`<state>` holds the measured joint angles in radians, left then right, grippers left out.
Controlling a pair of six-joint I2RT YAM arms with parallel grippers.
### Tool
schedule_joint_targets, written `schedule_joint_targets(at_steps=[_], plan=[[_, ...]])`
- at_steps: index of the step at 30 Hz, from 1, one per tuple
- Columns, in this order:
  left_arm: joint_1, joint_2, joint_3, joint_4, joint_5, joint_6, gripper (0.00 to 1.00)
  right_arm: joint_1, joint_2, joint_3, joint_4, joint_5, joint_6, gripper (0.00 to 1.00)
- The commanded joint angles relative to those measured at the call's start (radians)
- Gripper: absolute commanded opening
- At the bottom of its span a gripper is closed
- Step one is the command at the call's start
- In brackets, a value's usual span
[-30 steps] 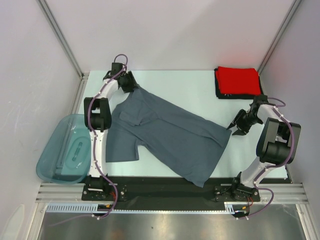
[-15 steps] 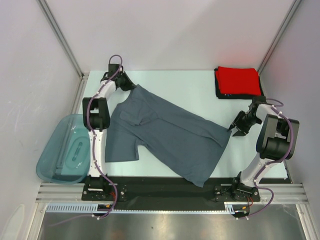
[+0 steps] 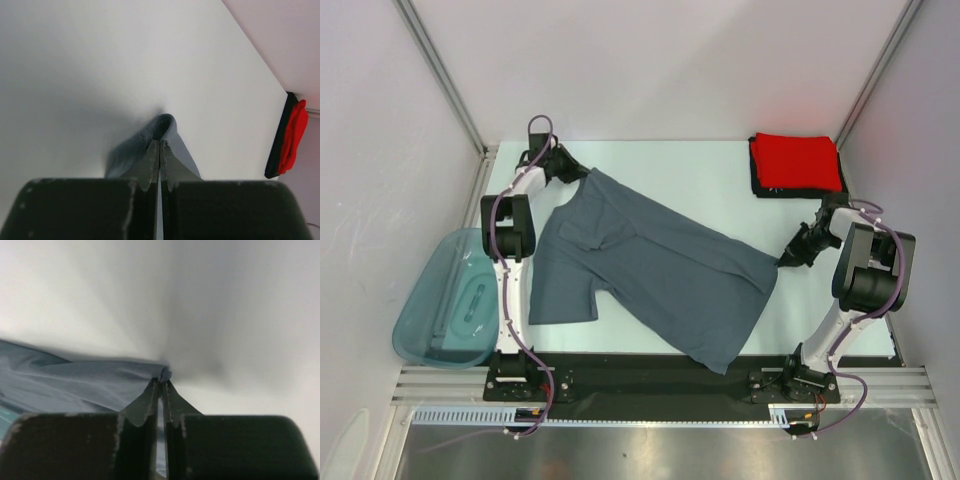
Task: Fold and stack the t-shirts
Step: Fold the tshirt
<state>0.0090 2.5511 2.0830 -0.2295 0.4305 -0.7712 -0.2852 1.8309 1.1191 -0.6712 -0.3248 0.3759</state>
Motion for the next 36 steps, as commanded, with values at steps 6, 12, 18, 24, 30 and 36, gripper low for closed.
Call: schedule_joint_targets(at_steps=[6,12,18,24,30,36], plan=[[0.023,0.014,-0.047,0.186,0.024,-0.135,0.00,-0.052,-0.009,-0.008,0.077,0.070,0.121,0.00],[0.023,0.029,-0.100,0.308,0.004,-0.249,0.00,-0.058,0.056,0.041,0.099,0.072,0.167,0.00],[0.025,0.078,-0.011,0.337,0.008,-0.286,0.00,-0.051,0.133,0.157,0.084,0.070,0.170,0.00],[0.022,0.097,0.017,0.363,0.001,-0.296,0.00,-0.049,0.174,0.215,0.067,0.070,0.167,0.00],[0.023,0.074,0.012,0.314,-0.009,-0.265,0.02,-0.046,0.199,0.245,0.047,0.064,0.138,0.00],[0.023,-0.122,-0.038,0.096,-0.073,-0.050,0.41,-0.039,0.177,0.315,-0.040,0.138,0.071,0.31]])
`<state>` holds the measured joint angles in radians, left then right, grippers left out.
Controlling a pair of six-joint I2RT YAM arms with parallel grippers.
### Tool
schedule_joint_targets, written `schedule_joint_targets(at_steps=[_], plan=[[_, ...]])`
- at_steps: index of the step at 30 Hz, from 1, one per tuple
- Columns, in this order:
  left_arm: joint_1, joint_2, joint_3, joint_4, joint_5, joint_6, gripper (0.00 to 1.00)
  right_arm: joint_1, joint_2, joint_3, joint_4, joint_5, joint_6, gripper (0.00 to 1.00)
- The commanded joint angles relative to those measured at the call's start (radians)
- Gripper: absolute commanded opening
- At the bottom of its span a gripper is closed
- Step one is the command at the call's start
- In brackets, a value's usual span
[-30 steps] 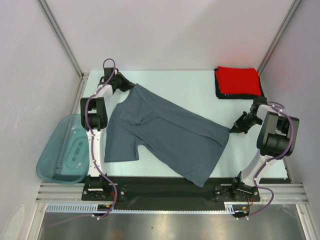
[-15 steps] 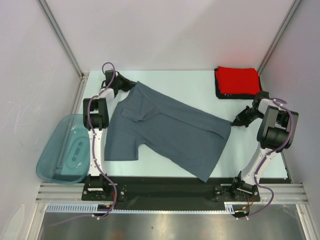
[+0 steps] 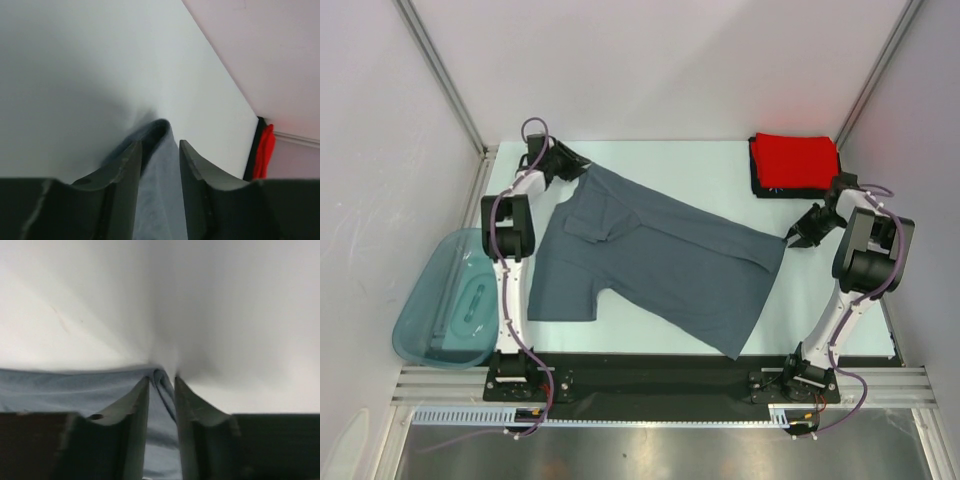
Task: Fold and stack the t-shirts
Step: Fold the tshirt
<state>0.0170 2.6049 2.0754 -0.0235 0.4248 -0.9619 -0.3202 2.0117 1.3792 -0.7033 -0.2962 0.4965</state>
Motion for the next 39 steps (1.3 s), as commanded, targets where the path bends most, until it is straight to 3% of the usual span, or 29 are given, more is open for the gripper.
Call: schedule_joint_targets(at_steps=[1,2,6,12,13,16,21,24,25,28,39], plan=[[0.015,-0.224,-0.061,-0.136,-0.093,0.162,0.43,-0.003,-0.013,0.061,-0.018,0.117,-0.056,0.34],[0.015,-0.268,-0.099,-0.139,-0.103,0.184,0.46,-0.003,-0.036,0.072,-0.025,0.143,-0.058,0.42],[0.015,-0.511,-0.354,-0.150,-0.165,0.310,0.51,-0.003,-0.097,0.093,-0.073,0.173,-0.059,0.53],[0.015,-0.727,-0.588,-0.231,-0.114,0.425,0.56,0.085,-0.247,0.081,-0.055,0.166,-0.079,0.56],[0.015,-0.749,-0.624,-0.236,-0.100,0.433,0.60,0.143,-0.261,0.075,-0.036,0.146,-0.076,0.56],[0.012,-0.813,-0.745,-0.234,-0.028,0.454,0.61,0.237,-0.301,0.041,0.011,0.111,-0.050,0.56],[-0.002,-0.897,-0.895,-0.225,0.023,0.465,0.58,0.245,-0.318,-0.089,0.119,0.037,-0.018,0.44],[0.000,-0.902,-0.928,-0.228,0.045,0.468,0.59,0.233,-0.295,-0.169,0.180,-0.044,-0.024,0.29],[0.000,-0.901,-0.928,-0.234,0.063,0.468,0.59,0.230,-0.291,-0.186,0.200,-0.078,-0.035,0.20],[-0.002,-0.907,-0.923,-0.245,0.089,0.457,0.59,0.218,-0.263,-0.247,0.263,-0.150,-0.036,0.08],[0.000,-0.907,-0.925,-0.282,0.101,0.454,0.57,0.135,-0.264,-0.476,0.426,-0.294,-0.007,0.02]])
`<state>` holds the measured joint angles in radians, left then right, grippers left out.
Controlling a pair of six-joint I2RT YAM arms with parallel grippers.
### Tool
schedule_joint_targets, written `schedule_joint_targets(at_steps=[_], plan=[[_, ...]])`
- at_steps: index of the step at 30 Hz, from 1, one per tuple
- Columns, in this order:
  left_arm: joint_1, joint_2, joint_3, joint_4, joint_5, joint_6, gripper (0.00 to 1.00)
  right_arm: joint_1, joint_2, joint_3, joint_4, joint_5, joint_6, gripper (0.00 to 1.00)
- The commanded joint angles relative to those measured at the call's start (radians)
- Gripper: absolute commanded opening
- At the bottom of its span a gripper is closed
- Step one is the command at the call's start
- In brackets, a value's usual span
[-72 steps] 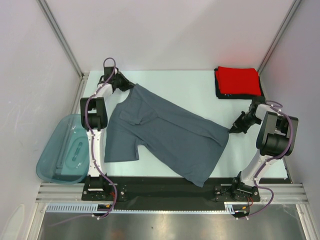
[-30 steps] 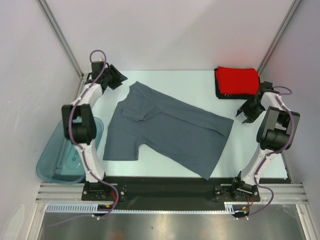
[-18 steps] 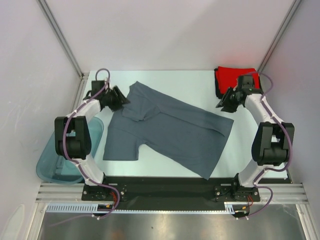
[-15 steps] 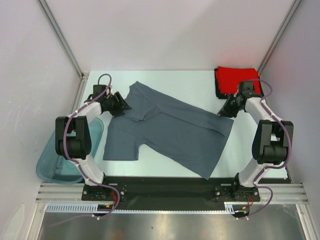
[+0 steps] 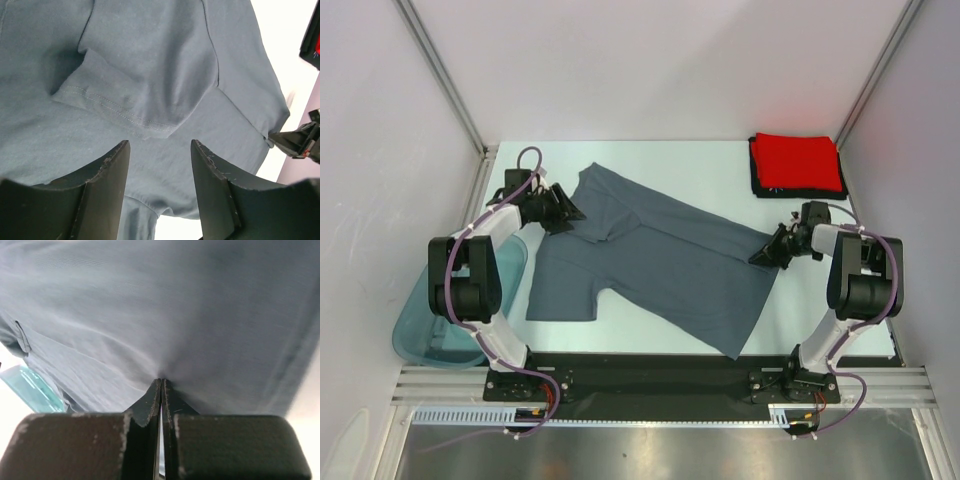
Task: Fold and stack the t-shirts
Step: Fold the tshirt
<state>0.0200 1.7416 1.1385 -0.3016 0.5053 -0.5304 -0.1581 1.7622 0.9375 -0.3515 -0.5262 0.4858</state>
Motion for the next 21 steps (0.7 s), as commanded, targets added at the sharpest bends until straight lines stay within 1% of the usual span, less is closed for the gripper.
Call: schedule_joint_targets(at_steps=[1,8,12,13,15,16,17,18,19,20,21], plan=[[-0.005,-0.045,0.010,-0.007,0.019,0.026,0.57,-0.035,-0.021,-0.061,0.078,-0.075,0.000,0.02],[-0.002,-0.040,0.030,-0.030,0.019,0.044,0.57,-0.119,-0.084,-0.120,-0.021,-0.095,-0.070,0.02],[-0.002,-0.030,0.067,-0.053,0.019,0.069,0.59,-0.176,-0.171,-0.105,-0.099,-0.048,-0.099,0.03],[0.000,-0.018,0.079,-0.063,0.019,0.075,0.60,-0.181,-0.184,-0.088,-0.150,-0.031,-0.116,0.05],[0.000,-0.002,0.115,-0.090,0.021,0.093,0.61,-0.166,-0.217,-0.028,-0.188,0.008,-0.133,0.10],[0.000,0.016,0.122,-0.099,0.019,0.101,0.61,-0.152,-0.225,-0.010,-0.196,0.008,-0.131,0.17],[0.001,0.024,0.141,-0.105,0.016,0.110,0.61,-0.135,-0.230,0.006,-0.192,0.005,-0.119,0.19],[0.000,0.036,0.150,-0.123,0.012,0.119,0.61,-0.088,-0.227,0.033,-0.179,-0.020,-0.101,0.21],[0.001,0.059,0.162,-0.137,0.006,0.127,0.62,-0.058,-0.218,0.040,-0.123,-0.035,-0.034,0.26],[0.000,0.076,0.190,-0.151,-0.005,0.144,0.62,-0.028,-0.207,0.044,-0.075,-0.052,0.009,0.28],[0.000,0.091,0.205,-0.177,-0.008,0.151,0.62,0.055,-0.175,0.037,-0.017,-0.098,0.072,0.31]])
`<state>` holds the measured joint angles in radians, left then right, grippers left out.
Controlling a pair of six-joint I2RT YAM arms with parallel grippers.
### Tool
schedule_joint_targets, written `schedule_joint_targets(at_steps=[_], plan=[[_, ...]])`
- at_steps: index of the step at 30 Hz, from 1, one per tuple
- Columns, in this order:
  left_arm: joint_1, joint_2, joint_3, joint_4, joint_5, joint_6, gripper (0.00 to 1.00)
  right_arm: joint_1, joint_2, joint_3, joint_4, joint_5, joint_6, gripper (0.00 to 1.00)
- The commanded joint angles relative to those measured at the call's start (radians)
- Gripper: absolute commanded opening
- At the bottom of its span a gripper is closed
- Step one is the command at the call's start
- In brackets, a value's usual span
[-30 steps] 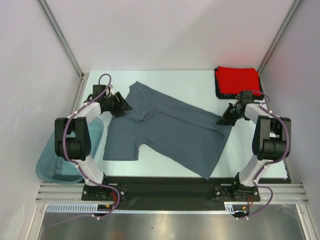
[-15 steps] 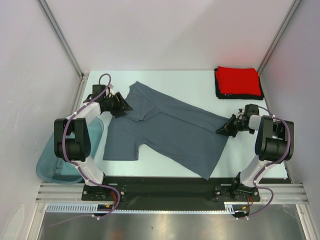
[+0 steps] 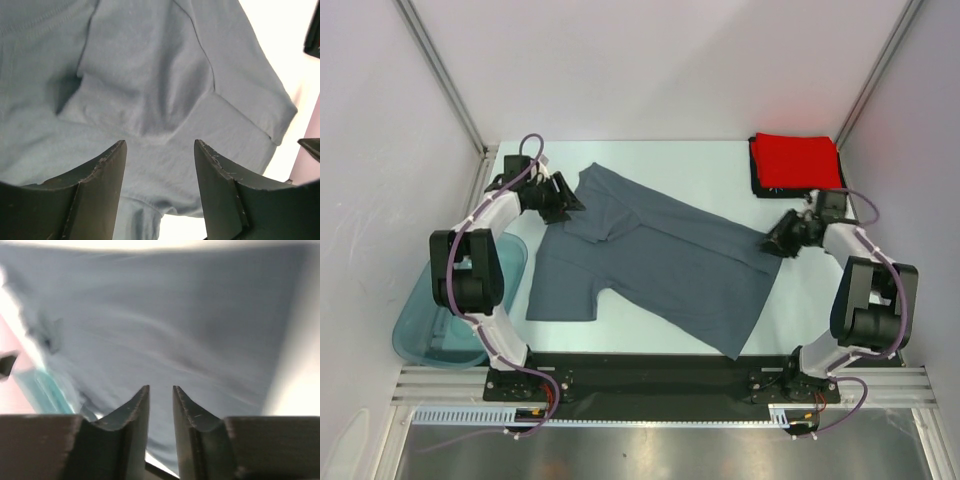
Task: Fold and stack the t-shirts
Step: Fold the tshirt
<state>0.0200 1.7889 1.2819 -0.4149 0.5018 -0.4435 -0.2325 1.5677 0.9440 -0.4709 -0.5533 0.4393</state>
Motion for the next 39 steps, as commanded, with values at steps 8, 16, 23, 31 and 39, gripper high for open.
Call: schedule_joint_targets(at_steps=[8,16,23,31,39], plan=[[0.000,0.155,0.159,-0.168,-0.087,0.098,0.63,0.570,0.339,0.189,0.799,-0.076,0.654,0.30],[0.005,0.185,0.186,-0.196,-0.195,0.086,0.64,0.792,0.577,0.366,0.913,0.141,0.889,0.33],[0.011,0.237,0.215,-0.197,-0.190,0.101,0.63,0.848,0.669,0.401,0.914,0.200,0.957,0.30],[0.018,0.282,0.254,-0.213,-0.177,0.118,0.64,0.871,0.723,0.426,0.920,0.213,0.995,0.34],[0.031,0.303,0.263,-0.223,-0.161,0.126,0.66,0.897,0.765,0.470,0.896,0.217,1.016,0.36]])
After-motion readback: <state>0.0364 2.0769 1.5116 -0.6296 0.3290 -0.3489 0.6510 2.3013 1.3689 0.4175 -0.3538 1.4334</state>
